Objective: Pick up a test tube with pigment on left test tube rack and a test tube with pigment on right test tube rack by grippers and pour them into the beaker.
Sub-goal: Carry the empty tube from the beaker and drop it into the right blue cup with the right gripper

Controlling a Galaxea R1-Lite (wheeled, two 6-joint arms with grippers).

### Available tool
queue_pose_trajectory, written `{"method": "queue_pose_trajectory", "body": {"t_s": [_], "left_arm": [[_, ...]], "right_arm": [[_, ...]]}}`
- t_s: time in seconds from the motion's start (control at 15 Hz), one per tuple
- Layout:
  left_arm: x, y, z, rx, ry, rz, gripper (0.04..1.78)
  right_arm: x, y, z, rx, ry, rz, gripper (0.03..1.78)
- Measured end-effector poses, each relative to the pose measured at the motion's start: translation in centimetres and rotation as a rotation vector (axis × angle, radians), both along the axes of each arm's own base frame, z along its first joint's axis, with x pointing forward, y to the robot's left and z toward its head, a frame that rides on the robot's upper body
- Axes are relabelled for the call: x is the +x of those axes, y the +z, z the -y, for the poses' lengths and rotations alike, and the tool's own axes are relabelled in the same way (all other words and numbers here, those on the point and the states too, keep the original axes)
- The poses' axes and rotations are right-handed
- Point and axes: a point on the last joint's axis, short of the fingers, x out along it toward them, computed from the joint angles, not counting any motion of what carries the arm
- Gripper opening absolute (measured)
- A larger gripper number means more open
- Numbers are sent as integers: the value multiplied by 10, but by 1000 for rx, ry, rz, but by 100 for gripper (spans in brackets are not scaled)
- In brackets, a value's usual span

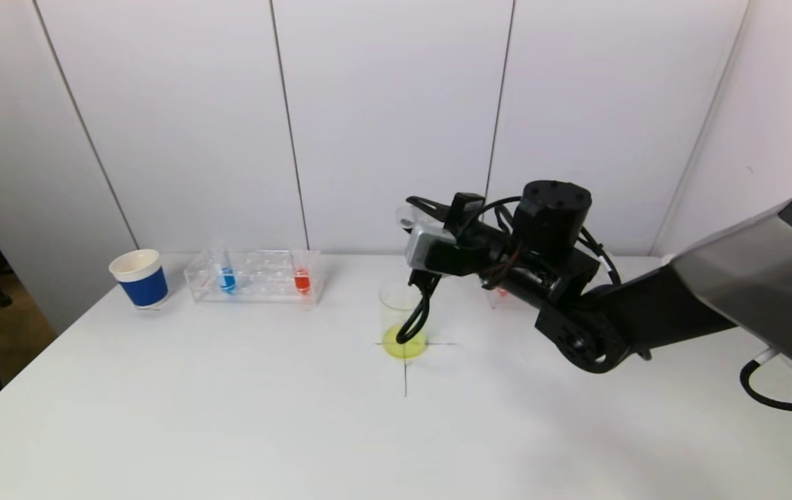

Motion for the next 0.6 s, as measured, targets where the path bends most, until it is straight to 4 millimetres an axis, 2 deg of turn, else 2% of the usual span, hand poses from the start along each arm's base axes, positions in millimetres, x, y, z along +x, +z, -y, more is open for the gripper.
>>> {"method": "queue_pose_trajectory", "body": {"t_s": [0.6], "left_arm": [[0,0,0,0,1,0,176]], "right_arm": [[-10,19,-8,322,-127,-245,48]]}}
